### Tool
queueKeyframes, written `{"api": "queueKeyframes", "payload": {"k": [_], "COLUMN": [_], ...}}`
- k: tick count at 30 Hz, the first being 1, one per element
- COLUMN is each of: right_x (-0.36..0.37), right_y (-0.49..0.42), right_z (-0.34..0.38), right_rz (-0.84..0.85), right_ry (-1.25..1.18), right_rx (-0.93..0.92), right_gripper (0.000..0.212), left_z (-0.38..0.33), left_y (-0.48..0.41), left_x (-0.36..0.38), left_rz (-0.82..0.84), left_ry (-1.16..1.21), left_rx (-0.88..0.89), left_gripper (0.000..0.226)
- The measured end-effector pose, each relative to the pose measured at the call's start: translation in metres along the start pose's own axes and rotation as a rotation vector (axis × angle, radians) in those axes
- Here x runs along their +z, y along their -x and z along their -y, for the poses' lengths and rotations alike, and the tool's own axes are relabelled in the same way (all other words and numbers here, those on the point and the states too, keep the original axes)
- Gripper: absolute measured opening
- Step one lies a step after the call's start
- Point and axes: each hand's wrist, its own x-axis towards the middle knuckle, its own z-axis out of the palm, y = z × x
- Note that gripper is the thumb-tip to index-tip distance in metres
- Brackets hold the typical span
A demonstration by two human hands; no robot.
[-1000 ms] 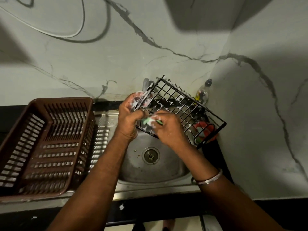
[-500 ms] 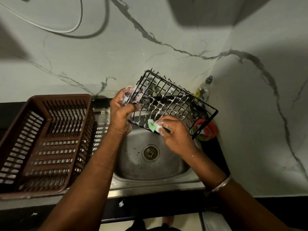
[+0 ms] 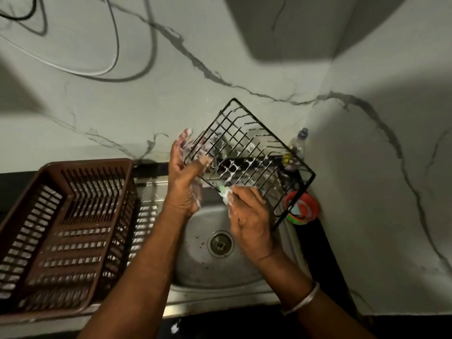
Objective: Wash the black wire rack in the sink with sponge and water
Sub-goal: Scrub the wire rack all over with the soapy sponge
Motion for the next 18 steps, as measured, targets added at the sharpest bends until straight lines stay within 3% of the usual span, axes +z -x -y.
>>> {"api": "queueKeyframes", "payload": {"k": [3, 7, 9, 13, 16, 18], "right_x": [0.009, 0.018, 0.025, 0.021, 0.0, -0.008], "right_y": [-0.004, -0.015, -0.019, -0.024, -0.035, -0.045], "right_z": [0.005, 0.015, 0.021, 0.017, 0.009, 0.003], "right_rz": [-0.027, -0.01, 0.034, 0.271, 0.544, 0.583], "right_ry": [-0.02, -0.037, -0.045, -0.178, -0.42, -0.532], "right_rx": [0.059, 0.049, 0.066, 0.139, 0.333, 0.483], "right_gripper": [0.014, 0.022, 0.024, 0.015, 0.025, 0.018], "left_z": [0.013, 0.032, 0.046, 0.04, 0.025, 0.028], "left_y": [0.002, 0.015, 0.02, 0.018, 0.027, 0.033], "left_x": [0.01, 0.029, 0.016, 0.013, 0.014, 0.014], "left_rz": [-0.1, -0.211, -0.116, -0.078, -0.119, -0.23], "left_ry": [-0.07, 0.026, 0.113, 0.315, 0.445, 0.371], "left_rx": [0.013, -0.074, -0.15, -0.314, -0.332, -0.335], "left_gripper": [0.095, 0.102, 0.088, 0.032, 0.036, 0.042]}}
